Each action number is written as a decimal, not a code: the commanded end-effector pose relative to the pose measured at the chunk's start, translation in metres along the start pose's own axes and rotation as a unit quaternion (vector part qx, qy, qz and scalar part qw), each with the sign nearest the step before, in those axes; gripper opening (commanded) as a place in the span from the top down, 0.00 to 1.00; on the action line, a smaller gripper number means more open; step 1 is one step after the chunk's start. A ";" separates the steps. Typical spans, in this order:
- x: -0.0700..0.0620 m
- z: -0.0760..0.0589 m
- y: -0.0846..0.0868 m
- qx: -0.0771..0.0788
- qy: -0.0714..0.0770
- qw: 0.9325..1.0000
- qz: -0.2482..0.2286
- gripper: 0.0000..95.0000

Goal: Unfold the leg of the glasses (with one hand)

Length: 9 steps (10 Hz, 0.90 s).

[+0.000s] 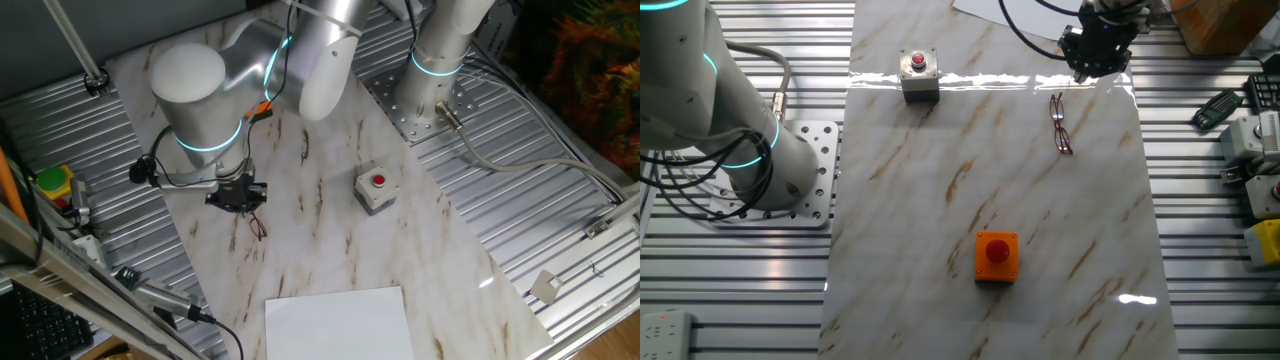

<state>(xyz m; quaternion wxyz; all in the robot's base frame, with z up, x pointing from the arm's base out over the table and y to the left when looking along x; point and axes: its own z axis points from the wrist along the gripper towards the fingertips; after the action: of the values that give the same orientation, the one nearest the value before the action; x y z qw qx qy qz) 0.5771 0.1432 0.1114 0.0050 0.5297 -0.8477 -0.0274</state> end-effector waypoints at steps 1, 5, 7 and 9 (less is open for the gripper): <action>0.000 0.000 0.000 0.003 -0.002 1.000 0.010 1.00; -0.006 0.002 0.001 0.010 0.004 1.000 0.012 1.00; -0.017 0.007 0.004 0.011 0.007 1.000 0.010 1.00; -0.019 0.008 0.004 0.010 0.005 1.000 -0.002 1.00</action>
<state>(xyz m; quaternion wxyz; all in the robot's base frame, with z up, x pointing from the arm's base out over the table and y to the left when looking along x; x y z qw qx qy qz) 0.5833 0.1635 0.1027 0.0065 0.5309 -0.8473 -0.0167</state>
